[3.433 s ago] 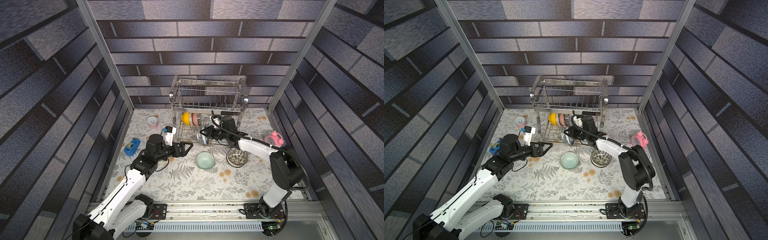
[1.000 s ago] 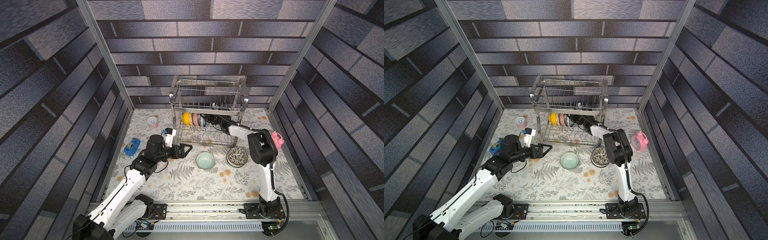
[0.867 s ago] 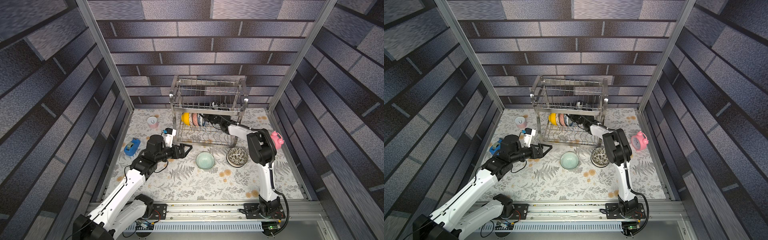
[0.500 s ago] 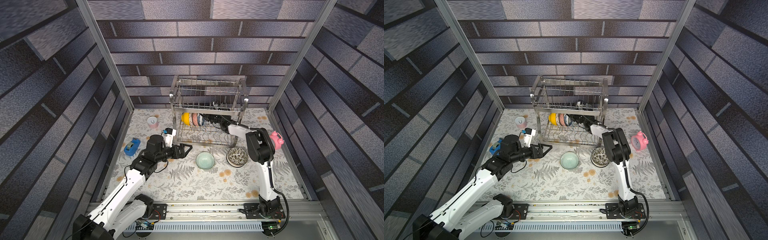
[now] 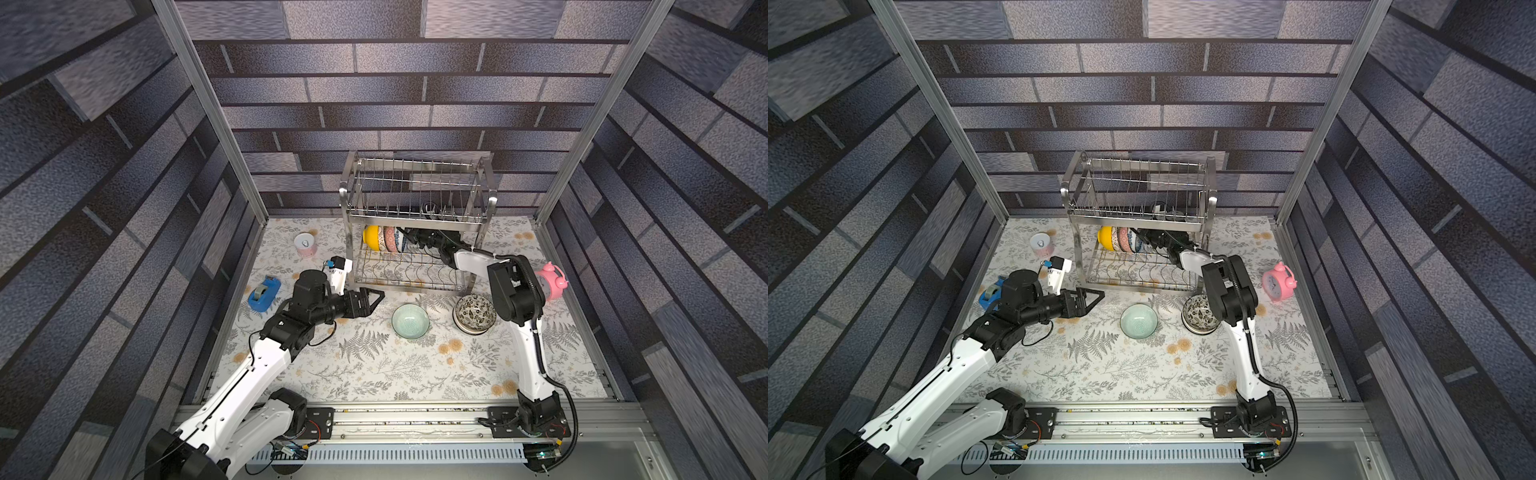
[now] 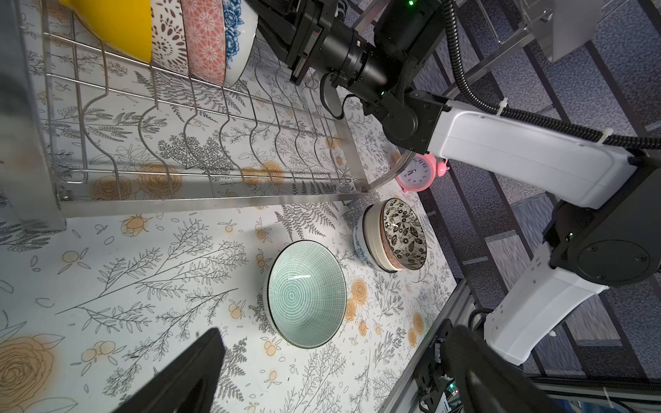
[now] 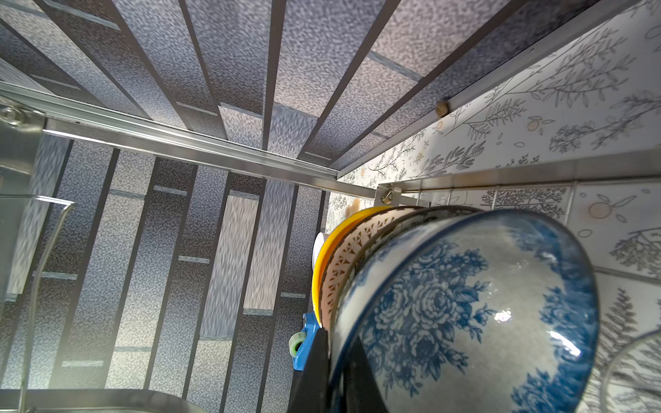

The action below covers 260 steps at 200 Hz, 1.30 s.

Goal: Load bowls into a dish rack
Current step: Place the bowl in the dish rack.

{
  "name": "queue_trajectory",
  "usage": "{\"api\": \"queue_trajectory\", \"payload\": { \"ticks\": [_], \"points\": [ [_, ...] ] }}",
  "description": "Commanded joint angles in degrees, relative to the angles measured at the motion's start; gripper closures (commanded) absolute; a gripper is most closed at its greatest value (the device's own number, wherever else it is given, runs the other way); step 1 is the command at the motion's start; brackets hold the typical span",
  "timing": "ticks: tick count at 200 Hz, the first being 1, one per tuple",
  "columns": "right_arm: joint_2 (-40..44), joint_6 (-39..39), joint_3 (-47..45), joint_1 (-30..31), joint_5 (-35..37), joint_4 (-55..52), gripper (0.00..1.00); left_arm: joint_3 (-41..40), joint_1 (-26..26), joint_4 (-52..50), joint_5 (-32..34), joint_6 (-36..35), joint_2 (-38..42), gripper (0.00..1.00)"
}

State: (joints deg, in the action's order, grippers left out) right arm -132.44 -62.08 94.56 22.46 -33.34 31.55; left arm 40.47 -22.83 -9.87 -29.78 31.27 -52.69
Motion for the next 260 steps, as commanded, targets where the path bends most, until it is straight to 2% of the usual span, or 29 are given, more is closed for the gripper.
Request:
{"api": "queue_trajectory", "payload": {
  "ticks": [1,48,164,260],
  "points": [
    [0.5,0.9,0.5,-0.9,-0.9,1.4,1.0,1.8,-0.3,-0.5,0.0,-1.5,-0.1,0.0],
    [3.2,2.4,-1.7,-0.9,0.9,-0.8,0.98,1.8,-0.3,-0.3,0.0,-1.4,-0.3,0.0],
    [6.0,3.0,-3.8,-0.9,1.8,-2.5,0.83,2.1,-0.2,-0.5,0.2,-1.5,-0.2,0.0],
    [13.1,4.4,-10.9,-0.8,3.7,-2.6,0.61,3.3,0.1,-1.4,-0.3,-2.9,-1.4,0.0]
  ]
}}
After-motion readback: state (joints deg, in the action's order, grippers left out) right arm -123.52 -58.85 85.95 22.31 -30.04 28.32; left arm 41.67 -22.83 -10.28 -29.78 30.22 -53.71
